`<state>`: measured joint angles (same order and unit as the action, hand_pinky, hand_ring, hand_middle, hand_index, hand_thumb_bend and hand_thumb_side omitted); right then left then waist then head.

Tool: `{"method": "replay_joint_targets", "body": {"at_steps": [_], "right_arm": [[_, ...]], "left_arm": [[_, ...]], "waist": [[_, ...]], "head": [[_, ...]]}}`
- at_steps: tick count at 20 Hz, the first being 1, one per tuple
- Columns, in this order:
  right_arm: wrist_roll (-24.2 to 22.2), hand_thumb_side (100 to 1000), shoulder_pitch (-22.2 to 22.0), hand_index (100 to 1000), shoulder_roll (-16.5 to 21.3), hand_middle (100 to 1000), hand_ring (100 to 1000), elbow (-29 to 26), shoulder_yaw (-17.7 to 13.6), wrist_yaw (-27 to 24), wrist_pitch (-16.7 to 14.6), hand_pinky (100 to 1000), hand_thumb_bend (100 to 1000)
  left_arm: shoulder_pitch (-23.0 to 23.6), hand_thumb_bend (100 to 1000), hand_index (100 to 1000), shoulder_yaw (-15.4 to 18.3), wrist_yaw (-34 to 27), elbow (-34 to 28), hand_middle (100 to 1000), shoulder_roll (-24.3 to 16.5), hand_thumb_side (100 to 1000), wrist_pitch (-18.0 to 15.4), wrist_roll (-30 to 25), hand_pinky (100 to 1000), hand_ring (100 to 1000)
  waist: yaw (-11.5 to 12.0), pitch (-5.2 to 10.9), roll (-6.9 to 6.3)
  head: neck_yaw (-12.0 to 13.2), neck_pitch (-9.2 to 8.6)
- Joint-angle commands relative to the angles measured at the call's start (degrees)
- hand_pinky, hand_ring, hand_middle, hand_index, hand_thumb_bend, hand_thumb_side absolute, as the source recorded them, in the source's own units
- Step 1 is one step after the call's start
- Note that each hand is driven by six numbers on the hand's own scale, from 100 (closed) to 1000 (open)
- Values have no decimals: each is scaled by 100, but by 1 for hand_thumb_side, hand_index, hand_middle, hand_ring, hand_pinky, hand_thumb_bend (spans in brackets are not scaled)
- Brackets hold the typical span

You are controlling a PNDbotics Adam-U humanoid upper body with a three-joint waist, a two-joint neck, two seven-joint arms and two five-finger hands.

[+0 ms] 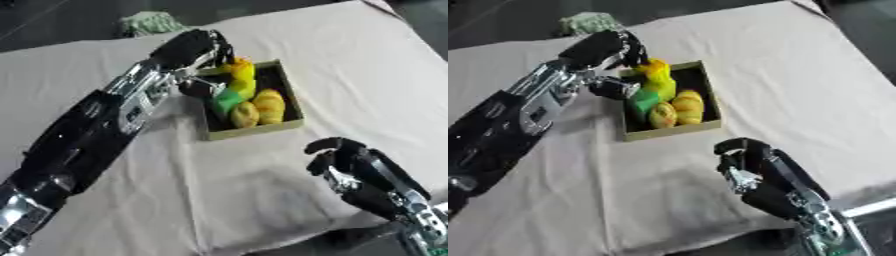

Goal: Pick up objects on the table and place them in the box.

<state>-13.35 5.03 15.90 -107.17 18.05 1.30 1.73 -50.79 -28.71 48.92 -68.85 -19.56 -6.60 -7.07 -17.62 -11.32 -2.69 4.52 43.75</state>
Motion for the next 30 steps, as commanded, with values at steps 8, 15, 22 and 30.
{"method": "replay_joint_targets", "body": {"at_steps": [8,15,22,30], "right_arm": [[4,408,15,747,42,694,619,-74,-30,22,-15,615,100],[9,404,-32,748,66,695,619,-61,-45,43,-11,615,100],[120,358,-112,747,103,696,619,-60,-168,82,-43,615,100],[567,276,-176,744,64,692,615,-101,-582,165,-181,613,100]], "left_arm": [[25,245,766,5,169,-352,631,-312,100,-201,-637,716,652],[104,287,829,209,-415,-1350,737,-805,154,-11,-1163,762,732],[859,129,792,958,-1766,-3020,674,-1231,208,743,-390,743,682],[2577,100,781,1846,-3473,-4555,661,-1166,343,1037,1032,738,671]], "waist": [[62,146,44],[156,196,53],[384,253,10],[856,309,-18]], "head": [[-70,-49],[-109,-21],[-140,34],[-180,37]]}}
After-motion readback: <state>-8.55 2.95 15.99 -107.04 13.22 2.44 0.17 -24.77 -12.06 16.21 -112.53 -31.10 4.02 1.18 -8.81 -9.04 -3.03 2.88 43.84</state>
